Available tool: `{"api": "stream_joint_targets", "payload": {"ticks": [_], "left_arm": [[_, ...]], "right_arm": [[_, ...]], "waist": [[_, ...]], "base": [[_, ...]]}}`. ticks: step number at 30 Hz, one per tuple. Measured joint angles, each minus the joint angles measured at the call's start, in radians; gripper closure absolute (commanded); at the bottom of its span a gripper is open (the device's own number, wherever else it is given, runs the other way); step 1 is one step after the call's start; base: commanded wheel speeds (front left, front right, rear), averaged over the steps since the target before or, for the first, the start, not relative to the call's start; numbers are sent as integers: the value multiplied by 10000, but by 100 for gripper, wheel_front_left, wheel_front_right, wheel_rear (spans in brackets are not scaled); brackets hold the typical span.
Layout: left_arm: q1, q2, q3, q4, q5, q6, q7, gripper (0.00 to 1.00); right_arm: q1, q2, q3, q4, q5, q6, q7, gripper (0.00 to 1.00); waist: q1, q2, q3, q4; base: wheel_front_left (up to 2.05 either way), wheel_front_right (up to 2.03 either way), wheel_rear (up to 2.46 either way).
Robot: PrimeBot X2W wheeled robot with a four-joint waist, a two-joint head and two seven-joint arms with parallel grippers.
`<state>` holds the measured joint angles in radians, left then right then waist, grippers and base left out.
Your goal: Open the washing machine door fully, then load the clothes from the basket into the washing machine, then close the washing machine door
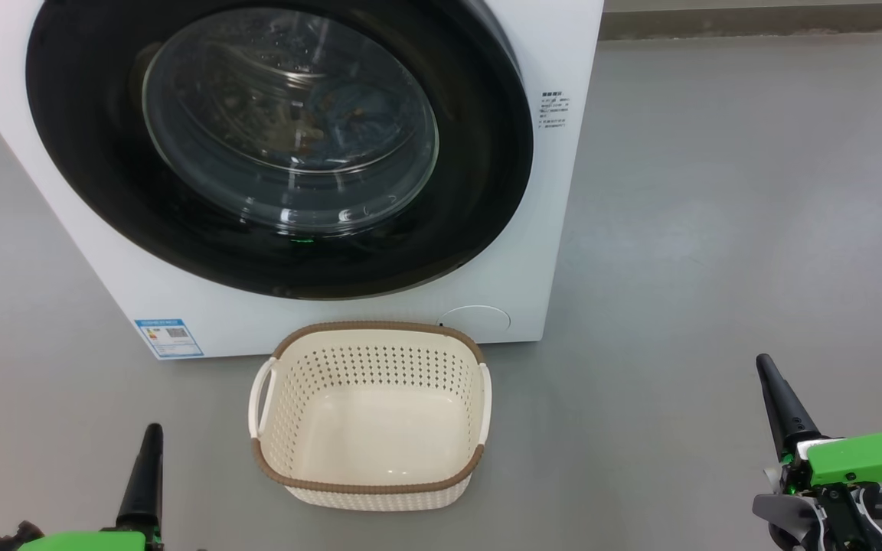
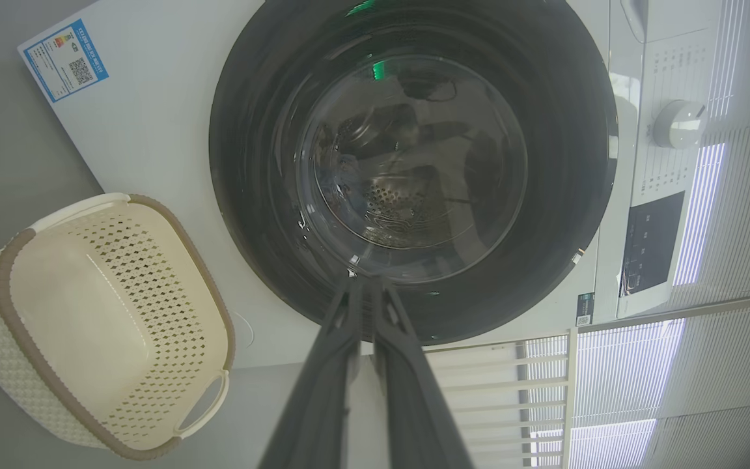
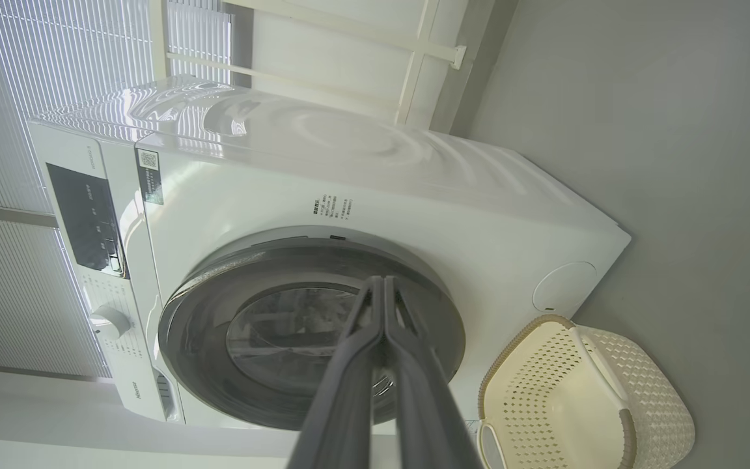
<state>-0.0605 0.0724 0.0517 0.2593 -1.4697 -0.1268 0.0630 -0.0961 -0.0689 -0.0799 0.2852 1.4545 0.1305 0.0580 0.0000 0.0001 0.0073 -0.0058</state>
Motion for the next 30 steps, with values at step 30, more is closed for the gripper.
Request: {"api": "stream_joint_targets", "payload": {"ticks": [30], "left_arm": [[-43,-295,288,10,-1296,0,441,100]], "right_arm": [[18,247,-499,-111,1563,-15,477,100]], "waist": [[0,0,-42,58]], "base": [[0,0,0]]}}
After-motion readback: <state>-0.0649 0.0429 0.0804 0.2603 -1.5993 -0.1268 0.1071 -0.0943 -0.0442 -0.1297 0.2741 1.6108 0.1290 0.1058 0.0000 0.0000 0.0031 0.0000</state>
